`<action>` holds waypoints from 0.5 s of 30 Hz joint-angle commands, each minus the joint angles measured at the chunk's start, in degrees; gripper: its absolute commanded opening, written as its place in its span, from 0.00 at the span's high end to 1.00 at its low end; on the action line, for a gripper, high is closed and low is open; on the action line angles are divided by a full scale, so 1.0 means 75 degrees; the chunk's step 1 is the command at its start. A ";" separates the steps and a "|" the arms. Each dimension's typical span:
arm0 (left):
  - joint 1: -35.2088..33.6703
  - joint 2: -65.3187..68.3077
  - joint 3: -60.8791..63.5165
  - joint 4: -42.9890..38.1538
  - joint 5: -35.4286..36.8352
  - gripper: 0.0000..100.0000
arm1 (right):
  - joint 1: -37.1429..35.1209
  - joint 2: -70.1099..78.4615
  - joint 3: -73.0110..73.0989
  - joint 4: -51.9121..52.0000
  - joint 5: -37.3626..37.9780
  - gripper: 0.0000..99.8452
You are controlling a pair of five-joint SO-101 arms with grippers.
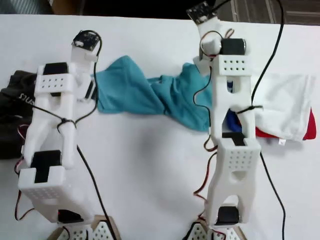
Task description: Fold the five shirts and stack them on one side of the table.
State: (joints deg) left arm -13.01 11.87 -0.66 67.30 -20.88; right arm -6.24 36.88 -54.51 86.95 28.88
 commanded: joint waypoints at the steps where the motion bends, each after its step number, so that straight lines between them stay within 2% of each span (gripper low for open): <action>1: -0.0035 -0.0539 0.0006 -0.0211 0.0000 0.83 | -0.0346 -0.0768 -0.0563 0.0299 0.0047 0.98; 6: -0.0047 -0.0539 0.0006 -0.0176 0.0012 0.83 | -0.0170 -0.0322 -0.0516 -0.0182 0.0047 0.97; 8: -0.0070 -0.0539 0.0006 -0.0176 0.0012 0.83 | -0.0018 0.0158 -0.0586 -0.0358 0.0047 0.90; 12: -0.0082 -0.0539 0.0018 -0.0152 0.0000 0.83 | 0.0240 0.0826 -0.0586 -0.0369 0.0047 0.69; 15: -0.0082 -0.0539 0.0018 -0.0152 0.0000 0.83 | 0.0404 0.1143 -0.0586 -0.0393 0.0047 0.67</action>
State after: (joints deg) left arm -13.10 11.87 -0.31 66.68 -20.88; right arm -4.57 45.05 -56.70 85.10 28.88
